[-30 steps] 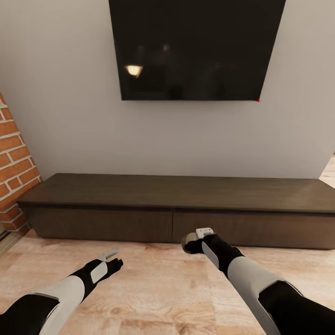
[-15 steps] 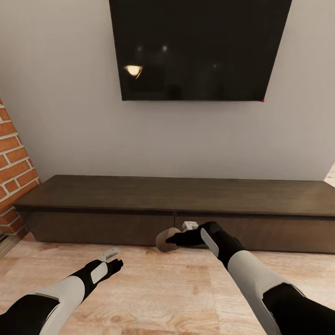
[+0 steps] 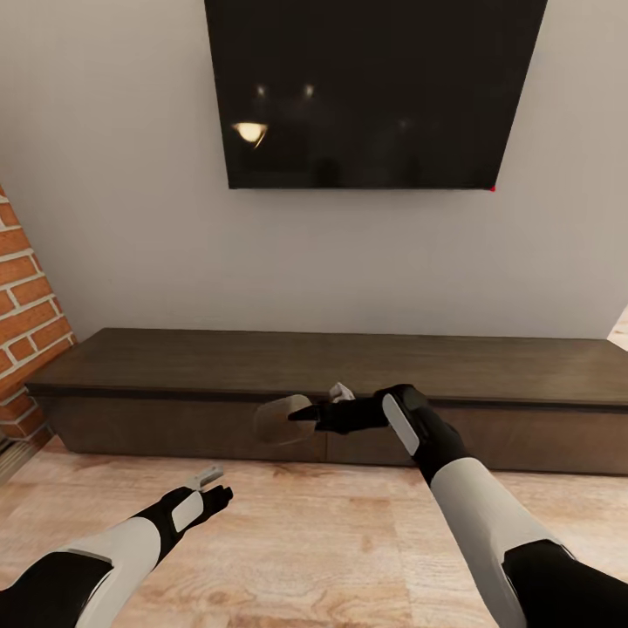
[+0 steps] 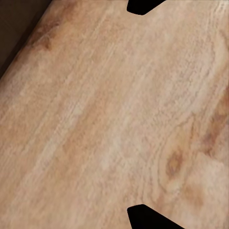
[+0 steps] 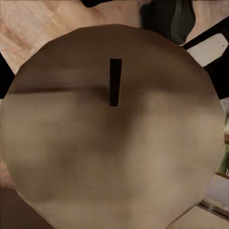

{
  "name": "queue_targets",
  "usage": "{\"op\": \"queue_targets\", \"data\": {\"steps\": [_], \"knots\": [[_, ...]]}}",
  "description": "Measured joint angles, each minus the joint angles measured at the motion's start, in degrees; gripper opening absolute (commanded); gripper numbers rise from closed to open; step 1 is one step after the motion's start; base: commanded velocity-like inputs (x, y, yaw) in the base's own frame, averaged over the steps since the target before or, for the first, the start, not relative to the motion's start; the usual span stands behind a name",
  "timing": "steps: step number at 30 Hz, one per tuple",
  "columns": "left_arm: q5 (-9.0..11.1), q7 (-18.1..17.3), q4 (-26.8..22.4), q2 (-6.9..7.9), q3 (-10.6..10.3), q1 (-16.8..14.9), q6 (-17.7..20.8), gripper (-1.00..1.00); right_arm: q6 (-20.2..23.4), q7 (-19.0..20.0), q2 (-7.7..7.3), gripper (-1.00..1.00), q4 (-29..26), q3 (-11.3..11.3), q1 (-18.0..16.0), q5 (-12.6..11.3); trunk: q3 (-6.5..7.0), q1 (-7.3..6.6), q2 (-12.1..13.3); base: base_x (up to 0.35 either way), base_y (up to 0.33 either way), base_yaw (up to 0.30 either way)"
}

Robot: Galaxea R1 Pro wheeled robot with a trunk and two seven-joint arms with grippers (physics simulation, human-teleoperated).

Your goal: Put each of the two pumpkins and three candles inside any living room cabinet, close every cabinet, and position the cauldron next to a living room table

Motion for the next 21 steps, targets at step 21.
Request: {"op": "queue_targets", "data": {"steps": [21], "knots": [[0.9, -4.0, -0.7, -0.01, 0.3, 0.0, 0.0, 1.00, 2.0, 15.9, -0.10, -1.00, -15.3, -3.9, -0.1, -3.0, 0.00, 0.00, 0.0, 0.000, 0.000, 0.000]]}}
